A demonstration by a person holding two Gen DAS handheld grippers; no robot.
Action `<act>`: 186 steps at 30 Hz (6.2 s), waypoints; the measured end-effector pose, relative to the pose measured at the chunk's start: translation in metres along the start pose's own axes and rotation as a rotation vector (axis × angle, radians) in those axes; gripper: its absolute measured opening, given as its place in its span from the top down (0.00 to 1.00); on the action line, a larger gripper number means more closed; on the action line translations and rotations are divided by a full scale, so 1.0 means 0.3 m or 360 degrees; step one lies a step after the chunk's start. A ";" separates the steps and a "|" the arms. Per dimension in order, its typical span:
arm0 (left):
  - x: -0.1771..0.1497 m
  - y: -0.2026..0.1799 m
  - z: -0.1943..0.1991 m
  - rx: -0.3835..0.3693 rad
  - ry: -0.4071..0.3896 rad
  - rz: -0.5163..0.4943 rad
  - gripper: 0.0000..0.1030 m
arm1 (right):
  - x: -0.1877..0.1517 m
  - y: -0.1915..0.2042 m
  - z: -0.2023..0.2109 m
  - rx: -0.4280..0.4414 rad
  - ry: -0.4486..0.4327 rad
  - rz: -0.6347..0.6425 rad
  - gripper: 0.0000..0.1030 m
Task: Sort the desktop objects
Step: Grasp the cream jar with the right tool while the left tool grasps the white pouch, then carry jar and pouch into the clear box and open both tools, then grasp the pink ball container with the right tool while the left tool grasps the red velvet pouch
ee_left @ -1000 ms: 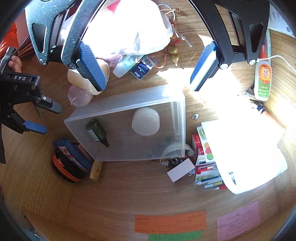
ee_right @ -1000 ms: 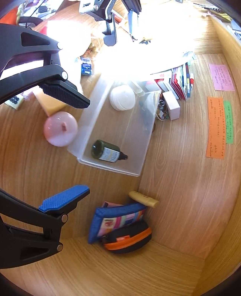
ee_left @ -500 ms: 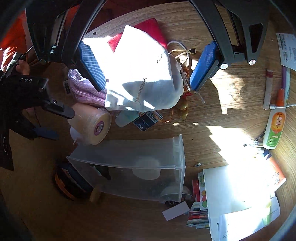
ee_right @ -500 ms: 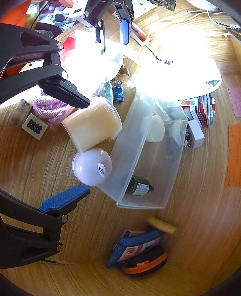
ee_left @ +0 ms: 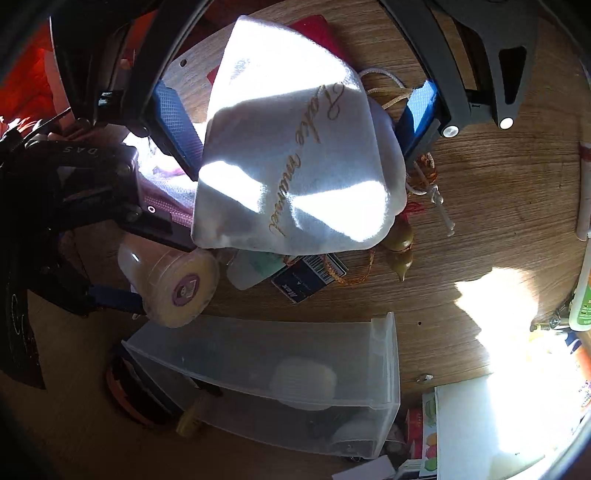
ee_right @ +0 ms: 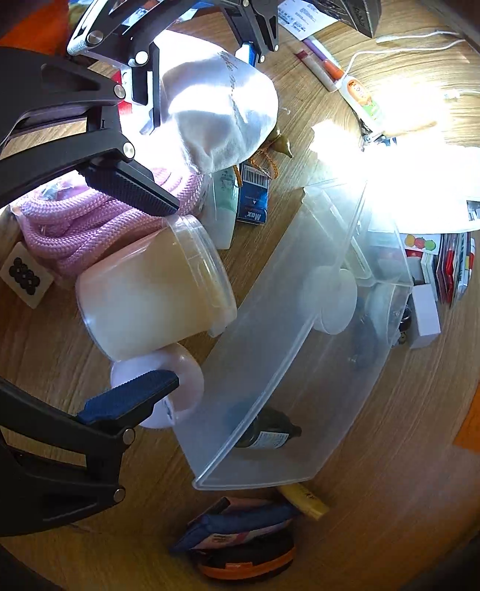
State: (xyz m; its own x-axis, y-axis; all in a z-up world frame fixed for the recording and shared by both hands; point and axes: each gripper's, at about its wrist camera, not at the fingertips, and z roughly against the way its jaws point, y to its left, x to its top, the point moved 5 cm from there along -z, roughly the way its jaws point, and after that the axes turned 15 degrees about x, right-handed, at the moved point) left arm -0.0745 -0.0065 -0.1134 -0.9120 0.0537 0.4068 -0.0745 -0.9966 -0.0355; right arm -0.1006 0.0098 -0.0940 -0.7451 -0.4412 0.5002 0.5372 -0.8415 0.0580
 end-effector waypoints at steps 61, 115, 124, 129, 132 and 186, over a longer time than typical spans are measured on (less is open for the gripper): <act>0.527 0.010 0.205 -0.0001 -0.0527 0.0030 0.47 | 0.298 -0.235 0.214 0.0144 -0.0463 -0.0215 0.37; 0.623 0.001 0.011 -0.0002 -0.0503 -0.0035 0.22 | 0.329 -0.265 -0.030 -0.0137 -0.0356 0.0023 0.19; 0.581 0.034 0.068 0.0097 -0.0542 -0.0061 0.17 | 0.324 -0.248 0.024 -0.0199 -0.0393 0.0042 0.18; 0.526 0.061 0.077 0.0131 -0.0518 -0.0071 0.16 | 0.308 -0.232 0.050 -0.0244 -0.0399 0.0053 0.18; 0.489 0.075 0.077 0.0140 -0.0497 -0.0074 0.16 | 0.292 -0.218 0.064 -0.0276 -0.0397 0.0063 0.18; -0.154 0.013 0.013 0.0258 -0.0207 -0.0222 0.16 | -0.118 -0.253 0.017 0.0077 -0.0208 -0.0434 0.19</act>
State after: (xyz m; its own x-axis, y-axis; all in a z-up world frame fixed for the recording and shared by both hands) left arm -0.0310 -0.0133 -0.1287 -0.8370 0.1935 0.5119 -0.1210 -0.9777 0.1717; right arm -0.1130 0.0908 -0.1117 -0.8088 -0.1545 0.5675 0.3450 -0.9061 0.2449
